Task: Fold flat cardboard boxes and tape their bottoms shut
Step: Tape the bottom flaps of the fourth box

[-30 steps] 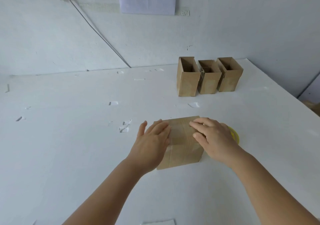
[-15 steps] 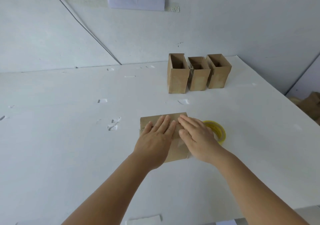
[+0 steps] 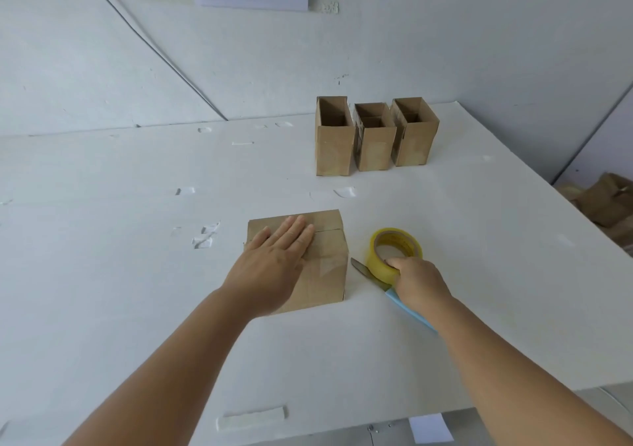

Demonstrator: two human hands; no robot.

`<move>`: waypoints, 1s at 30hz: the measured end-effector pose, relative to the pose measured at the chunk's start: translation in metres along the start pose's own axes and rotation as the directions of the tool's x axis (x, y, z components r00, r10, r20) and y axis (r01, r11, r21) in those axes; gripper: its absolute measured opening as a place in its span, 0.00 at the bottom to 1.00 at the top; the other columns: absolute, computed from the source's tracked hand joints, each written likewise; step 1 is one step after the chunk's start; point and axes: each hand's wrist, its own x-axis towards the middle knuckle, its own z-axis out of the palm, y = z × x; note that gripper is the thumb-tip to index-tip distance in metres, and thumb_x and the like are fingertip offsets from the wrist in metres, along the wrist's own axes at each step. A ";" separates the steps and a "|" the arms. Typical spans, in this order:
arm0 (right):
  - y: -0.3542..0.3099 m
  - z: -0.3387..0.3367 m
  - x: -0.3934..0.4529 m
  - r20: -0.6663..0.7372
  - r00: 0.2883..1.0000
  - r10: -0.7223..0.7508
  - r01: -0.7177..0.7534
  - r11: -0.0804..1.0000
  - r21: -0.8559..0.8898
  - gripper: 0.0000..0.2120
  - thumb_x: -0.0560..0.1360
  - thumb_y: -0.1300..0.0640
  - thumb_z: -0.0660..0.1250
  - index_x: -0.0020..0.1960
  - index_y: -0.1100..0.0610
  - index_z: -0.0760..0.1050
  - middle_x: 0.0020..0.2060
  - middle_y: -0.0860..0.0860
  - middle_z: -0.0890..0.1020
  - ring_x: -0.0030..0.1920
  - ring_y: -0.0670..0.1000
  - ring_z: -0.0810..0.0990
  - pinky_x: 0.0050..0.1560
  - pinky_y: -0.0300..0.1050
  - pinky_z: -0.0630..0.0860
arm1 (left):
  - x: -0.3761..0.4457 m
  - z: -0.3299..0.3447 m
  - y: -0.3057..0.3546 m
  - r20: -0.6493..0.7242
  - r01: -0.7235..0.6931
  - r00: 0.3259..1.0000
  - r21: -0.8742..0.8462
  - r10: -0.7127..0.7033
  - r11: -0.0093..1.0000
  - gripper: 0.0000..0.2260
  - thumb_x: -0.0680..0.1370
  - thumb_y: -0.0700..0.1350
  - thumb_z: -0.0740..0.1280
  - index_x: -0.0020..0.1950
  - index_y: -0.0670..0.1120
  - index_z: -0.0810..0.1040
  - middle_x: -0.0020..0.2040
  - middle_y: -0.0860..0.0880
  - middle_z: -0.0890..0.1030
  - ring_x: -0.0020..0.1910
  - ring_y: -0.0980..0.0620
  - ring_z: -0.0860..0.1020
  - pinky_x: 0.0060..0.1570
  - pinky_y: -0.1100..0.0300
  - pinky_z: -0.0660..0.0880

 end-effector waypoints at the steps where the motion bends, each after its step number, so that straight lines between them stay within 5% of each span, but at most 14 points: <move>1: 0.000 0.001 0.000 -0.033 0.999 -0.003 0.003 1.000 0.017 0.26 0.72 0.65 0.58 0.64 0.44 0.74 0.58 0.54 0.80 0.57 0.60 0.76 0.53 0.47 0.75 | 0.000 0.000 0.000 -0.002 -0.001 1.000 0.001 0.001 1.000 0.24 0.83 0.50 0.46 0.79 0.52 0.44 0.79 0.55 0.43 0.76 0.59 0.39 0.75 0.57 0.42; 4: 0.002 0.002 0.001 -0.115 0.993 -0.022 0.028 0.998 0.051 0.20 0.74 0.64 0.59 0.60 0.47 0.76 0.51 0.56 0.82 0.51 0.61 0.77 0.45 0.47 0.73 | 0.000 -0.001 -0.001 -0.009 -0.001 1.000 -0.003 0.001 1.000 0.24 0.83 0.50 0.46 0.79 0.52 0.46 0.79 0.55 0.44 0.76 0.59 0.40 0.75 0.57 0.44; 10: -0.003 -0.020 -0.005 -0.363 0.929 0.075 0.086 0.909 0.408 0.11 0.76 0.58 0.63 0.57 0.52 0.79 0.40 0.56 0.82 0.41 0.58 0.77 0.37 0.44 0.66 | 0.000 0.001 -0.002 -0.025 0.005 1.000 -0.026 -0.006 1.000 0.24 0.83 0.51 0.48 0.79 0.52 0.48 0.79 0.55 0.47 0.77 0.59 0.42 0.75 0.56 0.46; 13: -0.018 -0.039 -0.005 -0.419 0.905 0.072 0.153 0.865 0.478 0.09 0.75 0.58 0.64 0.53 0.53 0.80 0.39 0.53 0.82 0.40 0.55 0.78 0.38 0.45 0.71 | -0.001 -0.001 -0.001 -0.037 0.009 0.999 -0.069 -0.012 0.998 0.24 0.83 0.50 0.49 0.79 0.52 0.51 0.79 0.55 0.49 0.77 0.59 0.43 0.75 0.55 0.47; 18: -0.039 -0.051 -0.008 -0.434 0.901 0.008 0.185 0.897 0.401 0.08 0.75 0.58 0.63 0.51 0.53 0.79 0.36 0.54 0.81 0.38 0.56 0.76 0.37 0.47 0.72 | -0.004 -0.010 0.008 -0.081 0.004 0.997 -0.124 -0.014 0.992 0.27 0.81 0.48 0.52 0.78 0.56 0.45 0.79 0.57 0.52 0.77 0.59 0.48 0.74 0.57 0.49; 23: -0.044 -0.044 -0.014 -0.464 0.886 0.012 0.161 0.930 0.331 0.08 0.76 0.59 0.63 0.51 0.53 0.79 0.34 0.54 0.79 0.35 0.56 0.73 0.35 0.46 0.69 | 0.017 -0.023 0.039 -0.086 0.136 0.986 -0.110 -0.146 0.984 0.29 0.80 0.57 0.51 0.76 0.60 0.39 0.68 0.51 0.69 0.66 0.47 0.67 0.64 0.50 0.63; 26: -0.045 -0.046 -0.016 -0.502 0.864 0.048 0.145 0.930 0.338 0.07 0.76 0.59 0.63 0.52 0.54 0.78 0.33 0.52 0.78 0.35 0.55 0.73 0.34 0.45 0.68 | 0.036 -0.026 0.056 -0.103 0.213 0.972 0.027 -0.210 0.977 0.28 0.80 0.55 0.51 0.77 0.54 0.43 0.60 0.45 0.71 0.58 0.44 0.70 0.60 0.50 0.66; 30: -0.043 -0.050 -0.018 -0.528 0.846 0.079 0.138 0.923 0.360 0.05 0.76 0.59 0.62 0.48 0.55 0.77 0.32 0.52 0.78 0.33 0.55 0.73 0.29 0.43 0.65 | 0.052 -0.032 0.071 -0.137 0.213 0.969 0.044 -0.205 0.976 0.23 0.80 0.54 0.56 0.74 0.50 0.58 0.65 0.44 0.69 0.65 0.42 0.65 0.64 0.49 0.62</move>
